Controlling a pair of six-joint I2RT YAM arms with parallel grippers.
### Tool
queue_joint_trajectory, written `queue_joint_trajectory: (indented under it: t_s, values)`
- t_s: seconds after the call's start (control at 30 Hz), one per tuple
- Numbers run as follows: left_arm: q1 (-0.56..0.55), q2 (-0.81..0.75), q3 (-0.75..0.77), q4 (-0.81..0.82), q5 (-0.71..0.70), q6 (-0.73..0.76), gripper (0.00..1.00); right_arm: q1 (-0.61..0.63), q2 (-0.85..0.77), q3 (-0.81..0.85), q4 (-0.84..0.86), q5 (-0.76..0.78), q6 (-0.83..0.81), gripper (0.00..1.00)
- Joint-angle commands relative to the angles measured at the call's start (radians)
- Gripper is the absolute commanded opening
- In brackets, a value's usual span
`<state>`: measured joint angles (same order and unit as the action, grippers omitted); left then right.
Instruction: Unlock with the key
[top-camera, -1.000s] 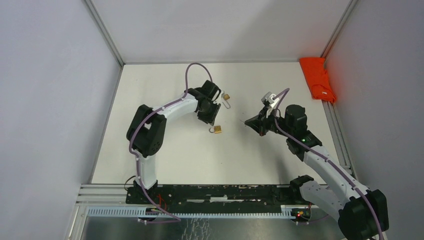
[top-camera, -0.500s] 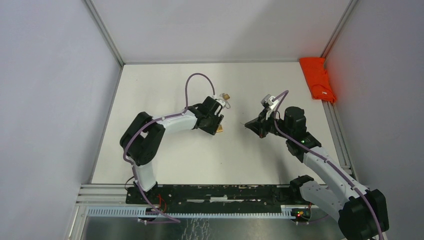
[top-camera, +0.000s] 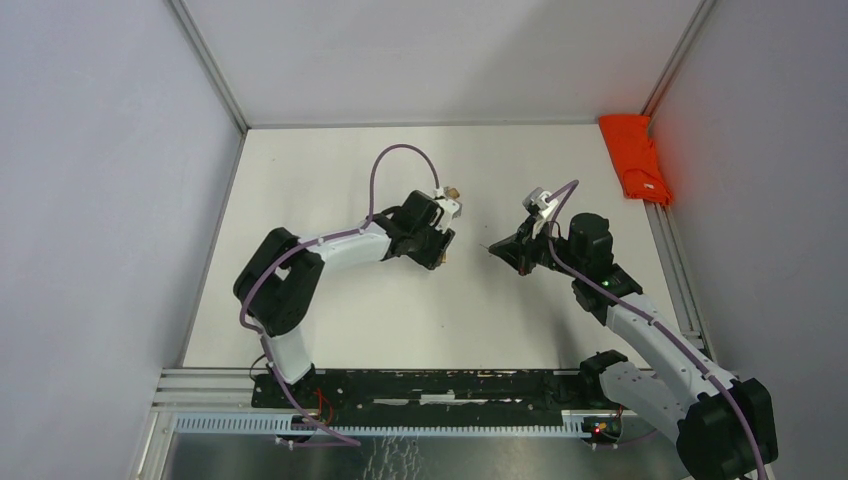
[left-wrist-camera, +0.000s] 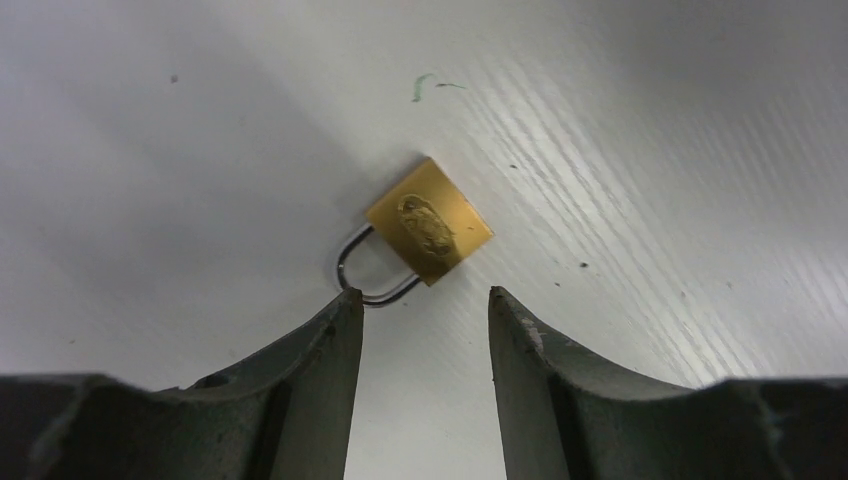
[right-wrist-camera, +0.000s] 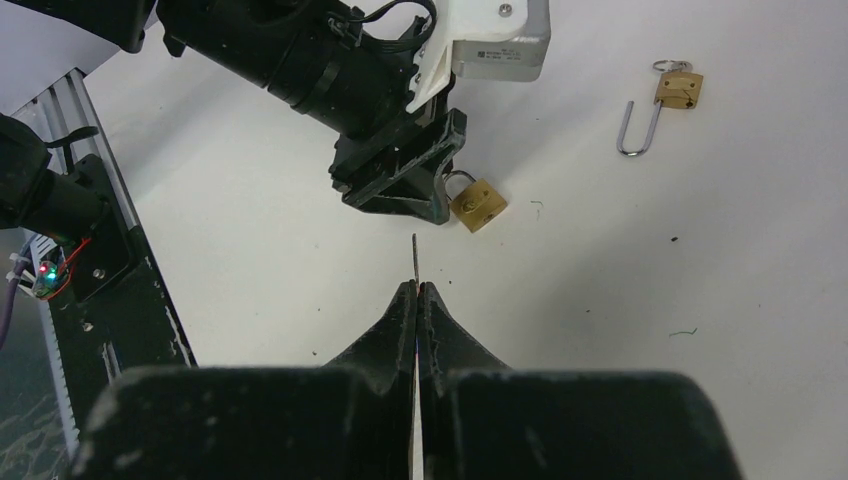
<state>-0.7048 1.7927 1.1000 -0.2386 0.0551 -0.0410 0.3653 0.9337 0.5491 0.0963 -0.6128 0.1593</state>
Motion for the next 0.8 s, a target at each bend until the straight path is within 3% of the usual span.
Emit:
queue_joint_trajectory:
  t_s: [0.0, 0.27, 0.77]
  values:
    - [-0.009, -0.018, 0.062, -0.043, 0.103, 0.117, 0.55, -0.002, -0.005, -0.006, 0.038, -0.009, 0.012, 0.0]
    - [-0.01, 0.109, 0.185, -0.119, 0.021, 0.146, 0.53, -0.002, -0.012, -0.011, 0.038, -0.007, 0.023, 0.0]
    - [-0.014, 0.152, 0.129, -0.096, 0.002, 0.049, 0.51, -0.002, -0.017, -0.02, 0.062, -0.006, 0.039, 0.0]
